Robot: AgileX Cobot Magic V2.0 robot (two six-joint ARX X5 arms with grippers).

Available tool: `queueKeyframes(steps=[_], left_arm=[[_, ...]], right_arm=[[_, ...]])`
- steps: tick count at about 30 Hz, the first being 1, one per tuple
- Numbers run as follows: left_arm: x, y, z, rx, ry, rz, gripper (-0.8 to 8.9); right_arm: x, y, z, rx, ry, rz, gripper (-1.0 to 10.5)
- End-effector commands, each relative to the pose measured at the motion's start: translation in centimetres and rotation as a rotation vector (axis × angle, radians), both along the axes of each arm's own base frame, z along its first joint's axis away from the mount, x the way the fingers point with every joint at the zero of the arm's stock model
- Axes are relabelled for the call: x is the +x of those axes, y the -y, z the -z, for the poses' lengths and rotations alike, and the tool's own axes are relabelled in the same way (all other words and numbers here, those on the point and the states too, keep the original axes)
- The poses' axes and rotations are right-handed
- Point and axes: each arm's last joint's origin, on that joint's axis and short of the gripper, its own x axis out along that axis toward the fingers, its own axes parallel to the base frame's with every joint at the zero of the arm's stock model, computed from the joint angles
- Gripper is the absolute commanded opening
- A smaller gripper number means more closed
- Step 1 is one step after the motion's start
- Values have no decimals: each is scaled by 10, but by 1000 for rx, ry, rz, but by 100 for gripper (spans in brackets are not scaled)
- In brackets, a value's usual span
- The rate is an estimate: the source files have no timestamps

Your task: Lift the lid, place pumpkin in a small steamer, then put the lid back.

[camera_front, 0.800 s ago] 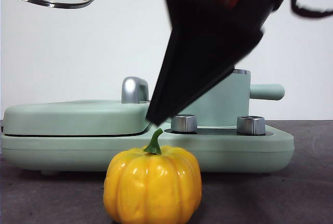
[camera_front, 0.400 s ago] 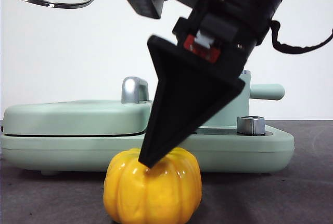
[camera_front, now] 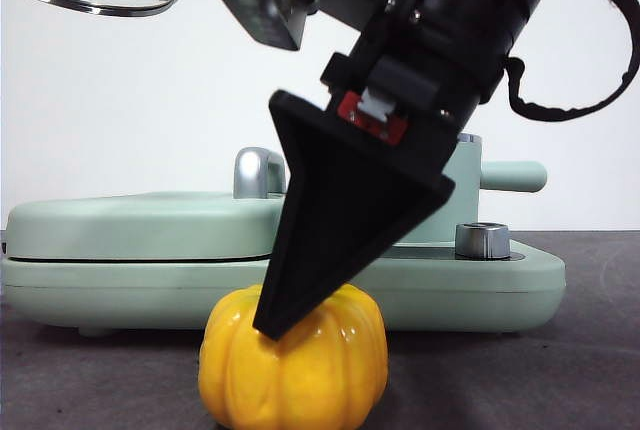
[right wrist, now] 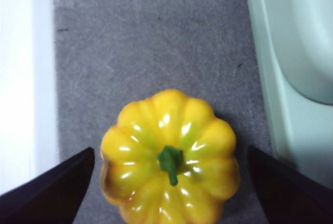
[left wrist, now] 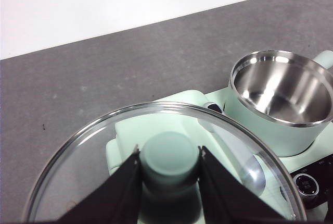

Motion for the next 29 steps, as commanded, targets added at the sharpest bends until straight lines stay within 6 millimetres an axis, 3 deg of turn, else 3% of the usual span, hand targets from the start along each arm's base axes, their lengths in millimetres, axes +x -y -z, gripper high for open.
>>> queueKeyframes(steps=[1,7,12,18,24,29], left_arm=[[0,0,-8,-34,36,-2,10],[0,1,-9,-37,41,-2,10],[0,0,-9,-36,41,-4,10],[0,0,-9,-36,41,-4,10],[0,0,-9,-36,42,-5,10],[0,0,-9,-36,42,-5,10]], right_arm=[[1,-7,5,-11,-5,-22,490],[1,-8,10,-24,-20,-16,480],[0,-5,11,-49,-42,-10,381],[-3,-2,10,-75,-90,34,379],[-9,8,-23,-34,-122,114,379],[-15,22,-68,-8,-108,276,379]])
